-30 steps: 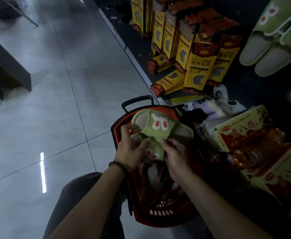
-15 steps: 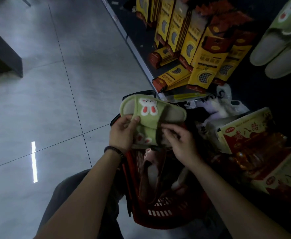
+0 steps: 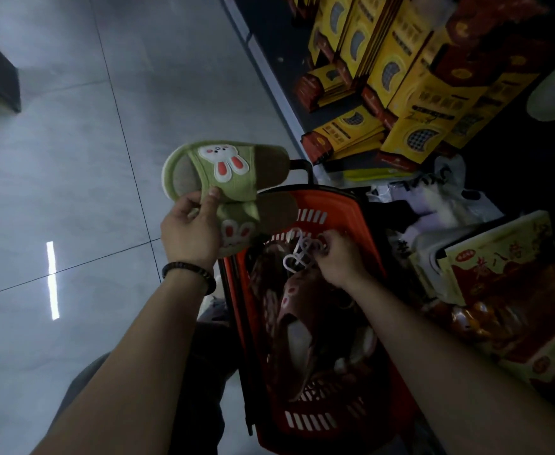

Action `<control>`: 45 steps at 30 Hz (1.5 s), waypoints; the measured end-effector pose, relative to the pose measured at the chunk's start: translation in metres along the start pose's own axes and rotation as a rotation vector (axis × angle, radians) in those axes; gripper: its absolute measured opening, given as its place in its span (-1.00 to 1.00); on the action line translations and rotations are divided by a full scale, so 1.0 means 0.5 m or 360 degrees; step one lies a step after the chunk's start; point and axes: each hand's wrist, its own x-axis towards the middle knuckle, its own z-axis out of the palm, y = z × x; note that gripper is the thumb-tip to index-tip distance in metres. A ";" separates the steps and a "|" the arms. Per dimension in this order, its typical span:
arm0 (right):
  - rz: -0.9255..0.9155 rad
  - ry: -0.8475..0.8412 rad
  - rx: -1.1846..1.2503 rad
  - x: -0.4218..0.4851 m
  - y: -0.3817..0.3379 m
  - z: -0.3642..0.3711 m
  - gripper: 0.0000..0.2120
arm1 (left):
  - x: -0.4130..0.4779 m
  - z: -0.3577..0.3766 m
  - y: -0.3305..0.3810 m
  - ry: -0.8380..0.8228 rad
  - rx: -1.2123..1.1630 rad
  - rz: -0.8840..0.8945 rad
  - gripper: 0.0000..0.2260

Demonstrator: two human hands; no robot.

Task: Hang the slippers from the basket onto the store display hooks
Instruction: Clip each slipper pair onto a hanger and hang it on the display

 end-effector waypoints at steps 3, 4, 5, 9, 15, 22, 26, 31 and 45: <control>-0.0018 -0.0233 -0.0347 0.049 0.009 0.020 -0.43 | 0.002 0.005 -0.003 -0.0011 0.0067 -0.0005 -0.79; 0.0013 -0.0290 -0.0414 0.057 0.013 0.020 -0.48 | 0.001 0.005 -0.003 -0.0021 0.0088 -0.0001 -0.79; 0.0051 -0.0316 -0.0439 0.059 0.016 0.017 -0.54 | 0.002 0.006 -0.004 -0.0031 0.0096 -0.0006 -0.79; 0.0097 -0.0254 -0.0418 0.053 0.023 0.006 -0.67 | -0.002 0.012 -0.004 -0.0070 0.0097 -0.0011 -0.80; 0.0165 -0.0416 -0.0760 0.014 0.045 0.021 -0.60 | -0.014 0.023 0.002 -0.0098 0.0124 0.0028 -0.80; 0.0050 -0.0335 -0.1143 -0.074 0.083 0.031 -0.46 | -0.013 0.024 0.003 -0.0087 0.0119 -0.0013 -0.79; 0.0151 -0.0326 -0.1031 -0.091 0.066 -0.008 -0.40 | -0.013 0.028 0.001 -0.0077 0.0138 -0.0039 -0.79; -0.0026 -0.0229 -0.0519 -0.112 0.028 -0.087 -0.71 | -0.016 0.032 0.001 -0.0105 0.0159 -0.0033 -0.80; -0.0131 0.1006 0.0664 -0.214 -0.074 -0.262 -0.88 | -0.067 0.080 -0.002 -0.0189 0.0105 -0.0185 -0.75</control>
